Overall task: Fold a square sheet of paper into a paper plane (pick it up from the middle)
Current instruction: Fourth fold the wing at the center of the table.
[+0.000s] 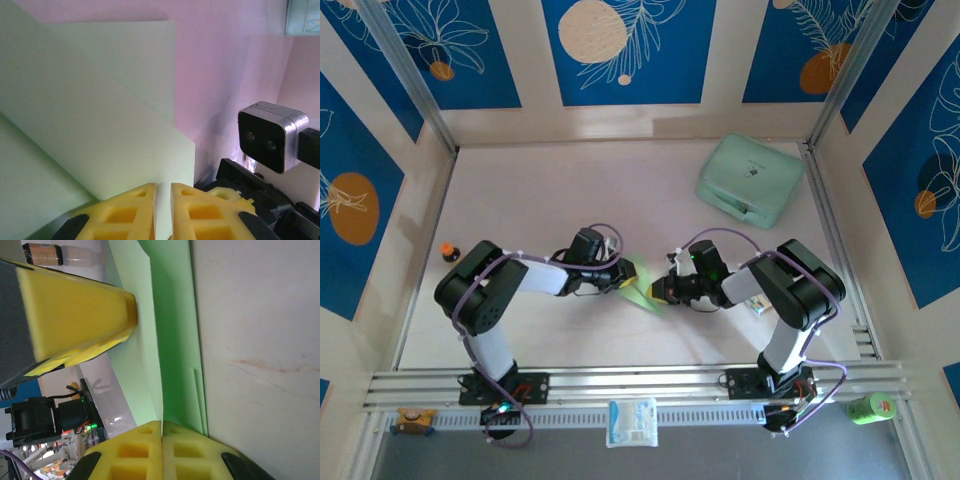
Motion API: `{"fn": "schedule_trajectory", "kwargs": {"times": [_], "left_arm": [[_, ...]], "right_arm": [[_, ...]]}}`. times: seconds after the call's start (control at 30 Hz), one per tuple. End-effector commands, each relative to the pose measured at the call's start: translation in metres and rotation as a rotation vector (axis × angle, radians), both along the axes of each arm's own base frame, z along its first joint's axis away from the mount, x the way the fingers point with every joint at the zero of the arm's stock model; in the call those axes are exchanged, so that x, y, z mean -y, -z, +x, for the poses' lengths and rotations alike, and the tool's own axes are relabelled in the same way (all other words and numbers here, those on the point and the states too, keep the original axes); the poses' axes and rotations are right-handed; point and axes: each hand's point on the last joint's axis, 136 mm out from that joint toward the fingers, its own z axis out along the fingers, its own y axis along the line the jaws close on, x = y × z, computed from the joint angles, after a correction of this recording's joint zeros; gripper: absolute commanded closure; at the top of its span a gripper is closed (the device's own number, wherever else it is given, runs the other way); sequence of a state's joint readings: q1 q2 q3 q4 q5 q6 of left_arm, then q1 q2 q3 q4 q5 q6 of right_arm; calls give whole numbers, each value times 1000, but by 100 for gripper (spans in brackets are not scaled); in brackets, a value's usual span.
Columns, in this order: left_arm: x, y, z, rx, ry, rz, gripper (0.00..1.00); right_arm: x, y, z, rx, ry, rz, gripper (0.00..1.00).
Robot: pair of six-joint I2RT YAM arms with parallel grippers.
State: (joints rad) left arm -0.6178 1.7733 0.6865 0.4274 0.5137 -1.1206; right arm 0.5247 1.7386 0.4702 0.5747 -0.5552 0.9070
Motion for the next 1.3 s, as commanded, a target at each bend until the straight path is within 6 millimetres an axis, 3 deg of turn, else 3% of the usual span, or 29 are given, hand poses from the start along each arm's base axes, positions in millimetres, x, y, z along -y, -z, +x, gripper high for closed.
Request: {"fn": "schedule_trajectory", "kwargs": {"times": [0.0, 0.43, 1.27], "left_arm": [[5, -2, 7, 21, -2, 3, 84], [7, 1, 8, 17, 11, 12, 84], [4, 24, 2, -44, 53, 91, 85]], "right_arm": [[-1, 0, -3, -45, -18, 3, 97], [2, 9, -3, -84, -8, -34, 97], [5, 14, -4, -97, 2, -56, 96]]}}
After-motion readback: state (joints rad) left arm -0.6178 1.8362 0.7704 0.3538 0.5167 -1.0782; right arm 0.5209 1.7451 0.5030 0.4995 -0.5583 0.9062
